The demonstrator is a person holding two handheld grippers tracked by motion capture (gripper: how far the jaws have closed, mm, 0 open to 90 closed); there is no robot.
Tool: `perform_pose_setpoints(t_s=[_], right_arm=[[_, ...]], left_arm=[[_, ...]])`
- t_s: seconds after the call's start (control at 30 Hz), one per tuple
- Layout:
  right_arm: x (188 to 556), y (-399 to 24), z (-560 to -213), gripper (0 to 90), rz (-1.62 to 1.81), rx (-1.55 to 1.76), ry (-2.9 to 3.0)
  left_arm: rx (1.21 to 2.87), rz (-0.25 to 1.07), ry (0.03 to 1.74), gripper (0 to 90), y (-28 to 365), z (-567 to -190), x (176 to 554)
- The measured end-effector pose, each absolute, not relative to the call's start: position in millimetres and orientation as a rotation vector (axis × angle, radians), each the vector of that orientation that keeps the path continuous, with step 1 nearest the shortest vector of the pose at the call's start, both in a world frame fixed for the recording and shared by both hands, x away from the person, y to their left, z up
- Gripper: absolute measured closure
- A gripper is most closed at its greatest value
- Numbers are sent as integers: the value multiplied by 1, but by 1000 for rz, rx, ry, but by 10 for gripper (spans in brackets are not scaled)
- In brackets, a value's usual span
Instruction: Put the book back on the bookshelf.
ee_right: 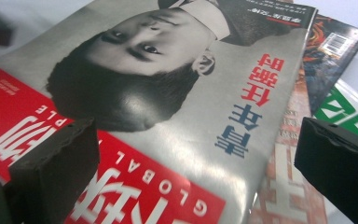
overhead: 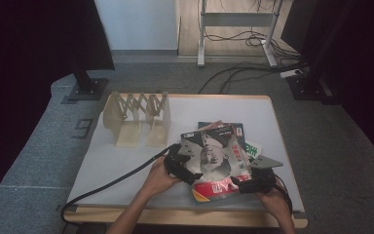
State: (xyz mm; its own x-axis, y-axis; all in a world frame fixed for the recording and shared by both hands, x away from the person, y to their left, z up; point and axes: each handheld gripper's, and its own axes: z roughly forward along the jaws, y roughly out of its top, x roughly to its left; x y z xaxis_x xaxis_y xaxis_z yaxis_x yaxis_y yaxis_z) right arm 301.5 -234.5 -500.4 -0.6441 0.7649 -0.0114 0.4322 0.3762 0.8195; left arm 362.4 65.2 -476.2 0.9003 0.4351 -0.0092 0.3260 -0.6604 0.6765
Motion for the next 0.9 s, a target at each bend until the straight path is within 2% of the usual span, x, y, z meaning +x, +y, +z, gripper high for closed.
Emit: perform_pose_setpoints(t_s=[0.17, 0.2, 0.47, 0.6, 0.73, 0.9], right_arm=[[293, -239, -499, 0, 1170, 1049, 2236], [289, -240, -498, 0, 1170, 1050, 2233], [275, -245, -499, 0, 1176, 1058, 2235], [269, -247, -500, 0, 1183, 1059, 2236], [264, -248, -501, 0, 1179, 1061, 2230], [260, -248, -504, 0, 1177, 1067, 2234]], left_arm=[[2296, 176, 552, 0, 68, -467, 382], [2296, 219, 538, 0, 66, -464, 390], [2338, 246, 516, 0, 55, -459, 414], [2286, 217, 542, 0, 56, -459, 429], [2319, 253, 542, 0, 52, -462, 442], [2288, 228, 587, 0, 55, -470, 459]])
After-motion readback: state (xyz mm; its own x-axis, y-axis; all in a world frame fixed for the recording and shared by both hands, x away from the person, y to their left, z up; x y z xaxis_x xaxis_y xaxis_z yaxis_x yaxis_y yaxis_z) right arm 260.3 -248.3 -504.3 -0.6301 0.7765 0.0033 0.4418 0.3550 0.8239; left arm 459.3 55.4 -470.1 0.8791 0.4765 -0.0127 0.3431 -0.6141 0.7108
